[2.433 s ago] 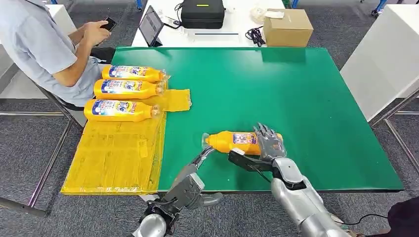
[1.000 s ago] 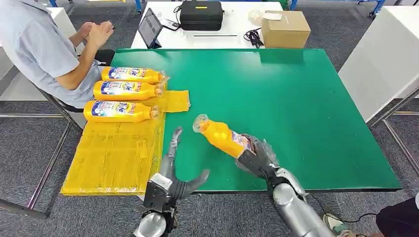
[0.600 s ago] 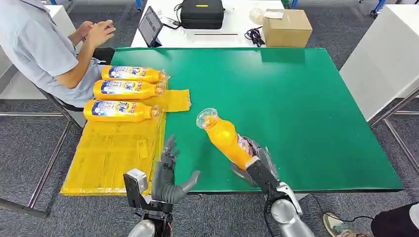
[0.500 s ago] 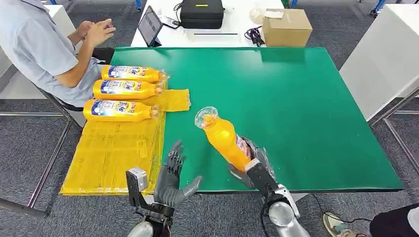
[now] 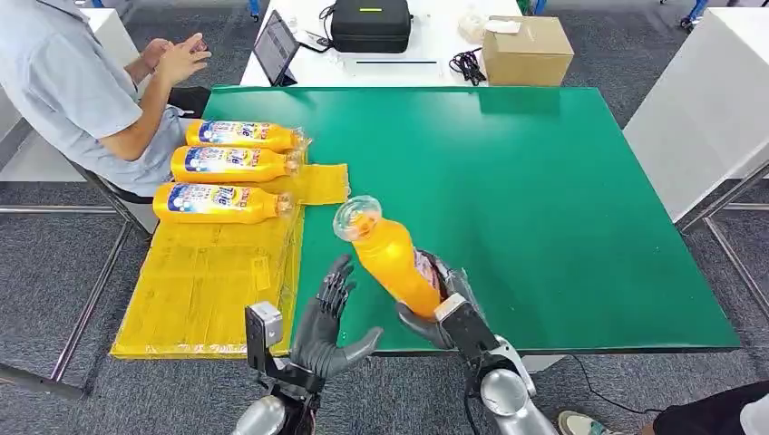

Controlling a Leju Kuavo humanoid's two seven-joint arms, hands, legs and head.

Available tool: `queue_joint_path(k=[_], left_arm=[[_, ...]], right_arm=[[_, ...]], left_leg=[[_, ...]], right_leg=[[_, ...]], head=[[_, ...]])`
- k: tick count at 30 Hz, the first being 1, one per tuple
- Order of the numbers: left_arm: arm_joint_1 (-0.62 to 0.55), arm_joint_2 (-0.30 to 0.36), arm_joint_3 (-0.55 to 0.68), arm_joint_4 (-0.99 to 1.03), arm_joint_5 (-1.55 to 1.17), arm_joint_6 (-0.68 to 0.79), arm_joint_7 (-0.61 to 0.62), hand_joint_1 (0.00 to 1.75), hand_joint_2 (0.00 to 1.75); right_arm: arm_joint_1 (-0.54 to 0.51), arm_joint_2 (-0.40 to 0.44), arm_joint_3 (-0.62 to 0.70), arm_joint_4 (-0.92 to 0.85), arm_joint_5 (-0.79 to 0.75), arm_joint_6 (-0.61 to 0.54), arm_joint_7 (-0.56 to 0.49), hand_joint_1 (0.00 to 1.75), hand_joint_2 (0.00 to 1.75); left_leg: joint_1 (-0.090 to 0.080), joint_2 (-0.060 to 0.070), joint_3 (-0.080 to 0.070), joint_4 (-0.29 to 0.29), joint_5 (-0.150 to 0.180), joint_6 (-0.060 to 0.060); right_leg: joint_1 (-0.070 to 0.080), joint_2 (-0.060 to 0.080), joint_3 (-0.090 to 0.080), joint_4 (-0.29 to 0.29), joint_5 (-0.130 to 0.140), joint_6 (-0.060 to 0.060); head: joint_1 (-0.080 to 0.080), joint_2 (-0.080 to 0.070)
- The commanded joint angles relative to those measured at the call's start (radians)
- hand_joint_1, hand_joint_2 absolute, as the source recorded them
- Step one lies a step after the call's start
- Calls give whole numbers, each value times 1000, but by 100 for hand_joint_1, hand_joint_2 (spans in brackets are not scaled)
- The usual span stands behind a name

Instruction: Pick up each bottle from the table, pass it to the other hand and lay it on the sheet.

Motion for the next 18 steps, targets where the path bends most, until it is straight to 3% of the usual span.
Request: queue_joint_path(k=[1,15,18], left_arm=[[-72,10,-15,62,-27,13,-10,0,175],[-111,-27,30,116,28,43,5,0,175],[-126,-25,24,143,77,14,61,0,175]], right_arm=[[-56,-5,76,83,2,13,0,175,175],[-125,5,180,173,83,-10,8,175,175],[-142,11,198,202,95,-27,6,175,175]], left_leg=[[1,2,3,-1,-1,-2],[1,2,2,-1,0,-2],[1,2,2,0,-1,-2]], right_leg=[[1,1,2,-1,0,-2],[1,2,2,-1,0,-2],[1,2,2,-1,0,-2]], head=[[0,0],[0,0],[0,0]])
